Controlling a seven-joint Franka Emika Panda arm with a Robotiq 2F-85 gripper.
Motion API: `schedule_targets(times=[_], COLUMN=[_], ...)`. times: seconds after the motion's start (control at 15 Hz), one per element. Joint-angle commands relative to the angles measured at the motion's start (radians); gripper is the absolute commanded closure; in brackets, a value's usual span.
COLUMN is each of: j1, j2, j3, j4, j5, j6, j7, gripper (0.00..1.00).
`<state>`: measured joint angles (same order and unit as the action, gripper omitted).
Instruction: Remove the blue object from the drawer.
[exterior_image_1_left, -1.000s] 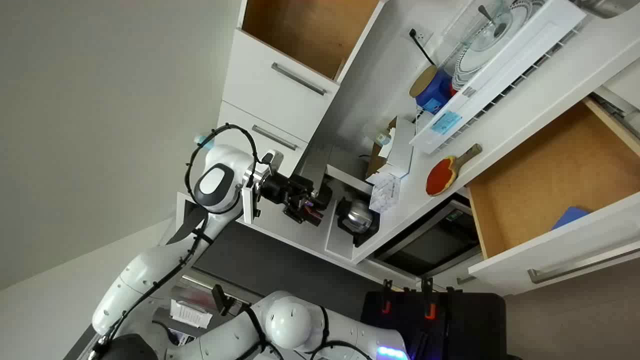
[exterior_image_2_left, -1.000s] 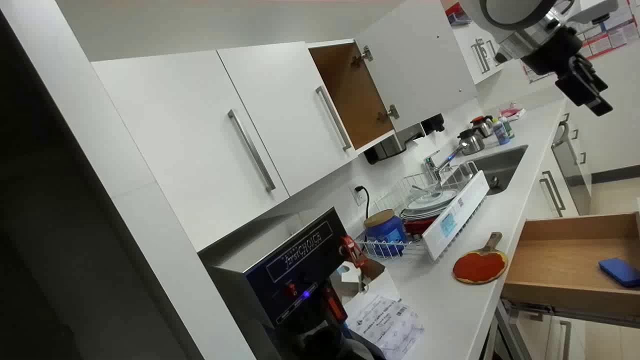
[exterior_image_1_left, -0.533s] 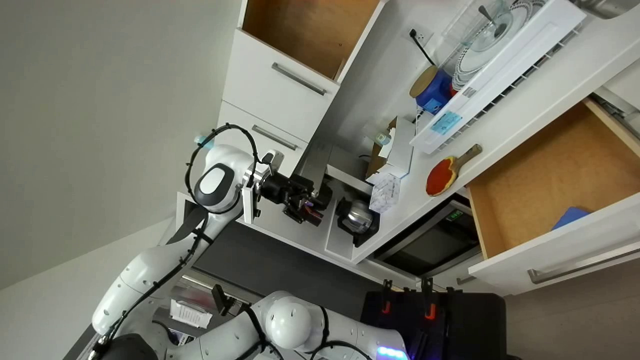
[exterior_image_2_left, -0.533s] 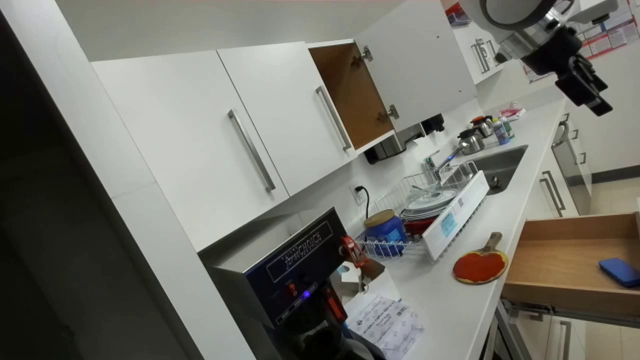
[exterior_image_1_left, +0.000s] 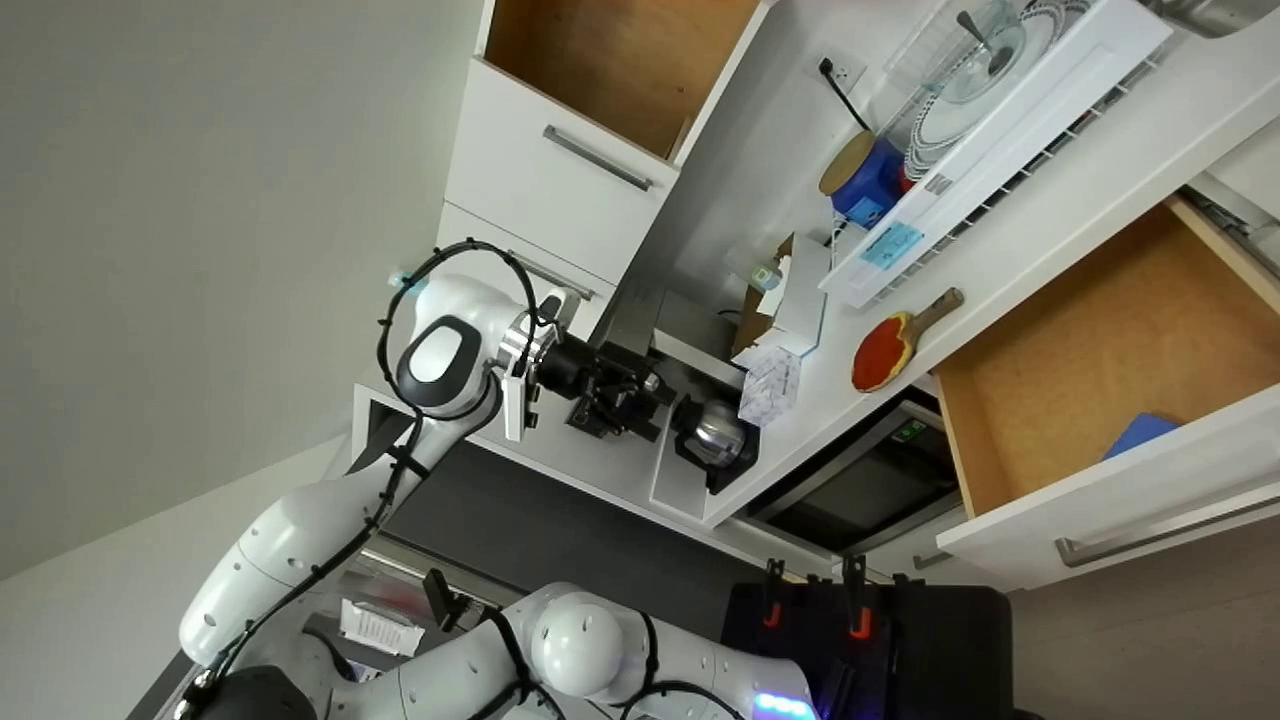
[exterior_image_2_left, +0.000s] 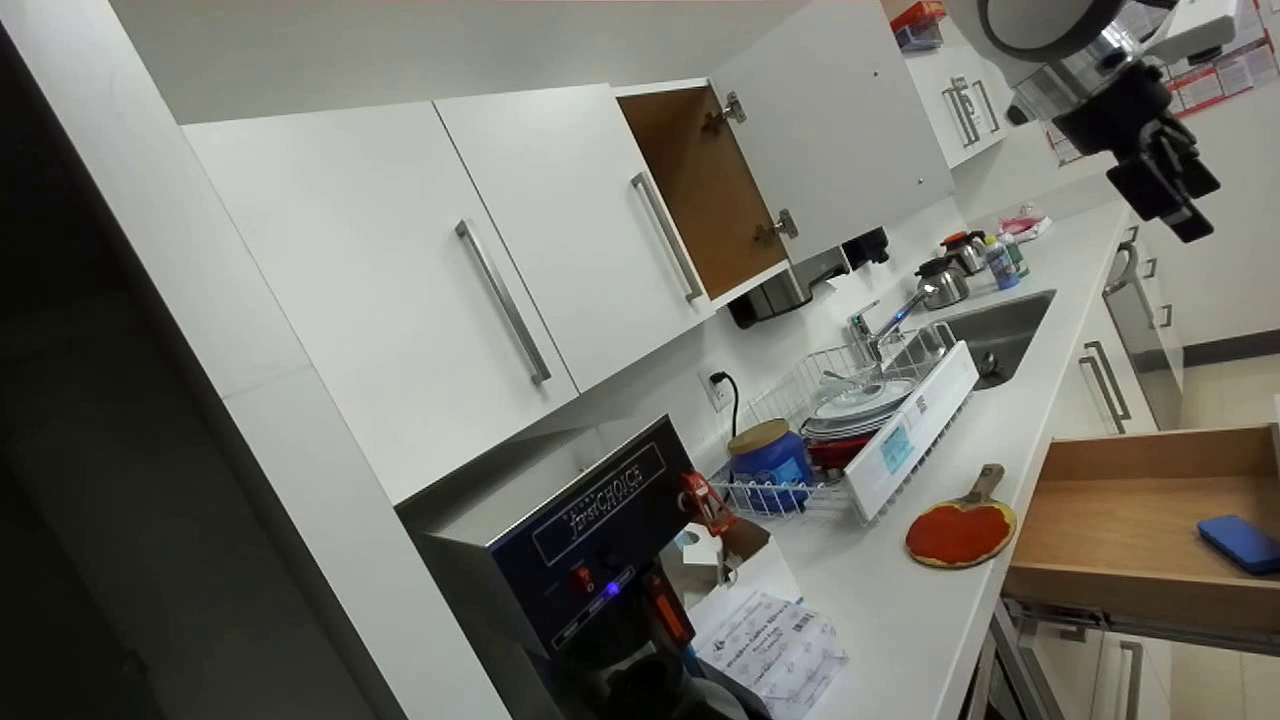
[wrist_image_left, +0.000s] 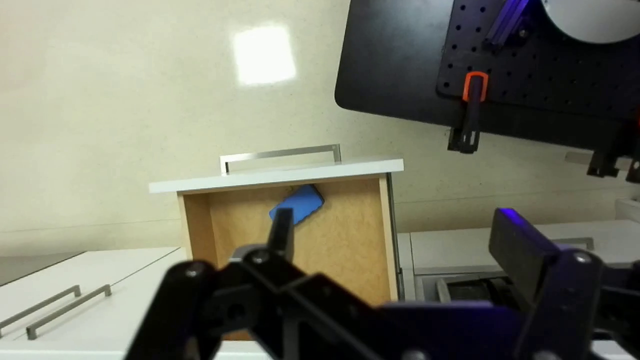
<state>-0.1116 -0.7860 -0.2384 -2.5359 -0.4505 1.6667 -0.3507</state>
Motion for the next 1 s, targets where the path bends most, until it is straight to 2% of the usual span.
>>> schedule_targets(times=[0.0, 0.33, 0.93], j1=[-0.026, -0.079, -0.196], j2=[0.102, 0.220, 0.443], j3=[-0.059, -0.117, -0.080], j4=[0.027, -0.020, -0.132], j5=[0.013, 0.089, 0.252], j6=[0.111, 0.385, 0.822], j7=[0.071, 0.191, 0.462], gripper=[0.00, 0.00, 0.00])
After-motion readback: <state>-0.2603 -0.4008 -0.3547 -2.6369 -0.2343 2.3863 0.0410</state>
